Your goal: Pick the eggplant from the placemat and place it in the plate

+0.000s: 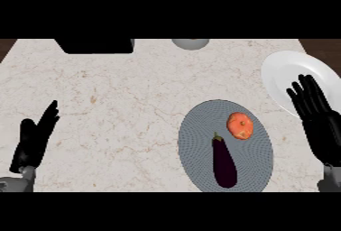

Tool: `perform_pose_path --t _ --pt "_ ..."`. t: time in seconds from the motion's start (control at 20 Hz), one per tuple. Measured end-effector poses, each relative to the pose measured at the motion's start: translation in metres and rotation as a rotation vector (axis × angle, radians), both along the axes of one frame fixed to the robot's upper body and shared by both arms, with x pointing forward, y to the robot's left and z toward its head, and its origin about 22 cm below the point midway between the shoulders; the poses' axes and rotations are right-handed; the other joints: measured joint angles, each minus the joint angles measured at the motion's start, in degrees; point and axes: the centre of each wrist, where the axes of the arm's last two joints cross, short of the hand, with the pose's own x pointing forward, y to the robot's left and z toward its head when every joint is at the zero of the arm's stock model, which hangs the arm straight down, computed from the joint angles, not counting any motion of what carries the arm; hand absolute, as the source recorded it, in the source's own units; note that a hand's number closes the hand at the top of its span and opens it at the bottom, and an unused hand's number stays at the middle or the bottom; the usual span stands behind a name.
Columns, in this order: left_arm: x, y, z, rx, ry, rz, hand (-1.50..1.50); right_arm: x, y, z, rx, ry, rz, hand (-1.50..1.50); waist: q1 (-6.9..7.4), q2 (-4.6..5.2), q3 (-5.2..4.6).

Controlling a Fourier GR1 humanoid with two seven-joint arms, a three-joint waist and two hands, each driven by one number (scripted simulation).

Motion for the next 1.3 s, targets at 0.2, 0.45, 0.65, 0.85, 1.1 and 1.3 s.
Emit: perform_pose_path --t 0.2,0.45,0.65,0.85,1.1,1.3 --pt "0.005 -0.010 0.001 -0.041 -0.091 -0.071 0.00 0.012 0.043 -0.004 -0.032 0.086 -0.018 1.50 1.73 0.73 0.83" --pt "0.015 -0.034 0.007 -0.100 -0.181 -0.158 0.00 0.023 0.063 -0.015 -0.341 0.132 -0.135 -1.50 2.90 0.99 0.36" --pt "0.012 -0.041 0.001 -0.140 -0.204 -0.187 0.00 0.012 0.118 -0.042 -0.397 0.083 -0.285 -1.50 2.59 1.01 0.89" --pt "0.005 -0.035 -0.004 -0.160 -0.222 -0.192 0.00 -0.009 0.175 -0.067 -0.475 0.028 -0.343 -1.50 2.22 0.92 1.17" --pt "-0.001 -0.031 -0.012 -0.171 -0.229 -0.177 0.00 -0.036 0.197 -0.067 -0.587 -0.003 -0.428 -1.50 1.03 0.73 1.27" --pt "-0.010 -0.030 -0.016 -0.172 -0.227 -0.177 0.00 -0.049 0.199 -0.056 -0.712 0.054 -0.469 -1.50 0.70 0.62 1.29"
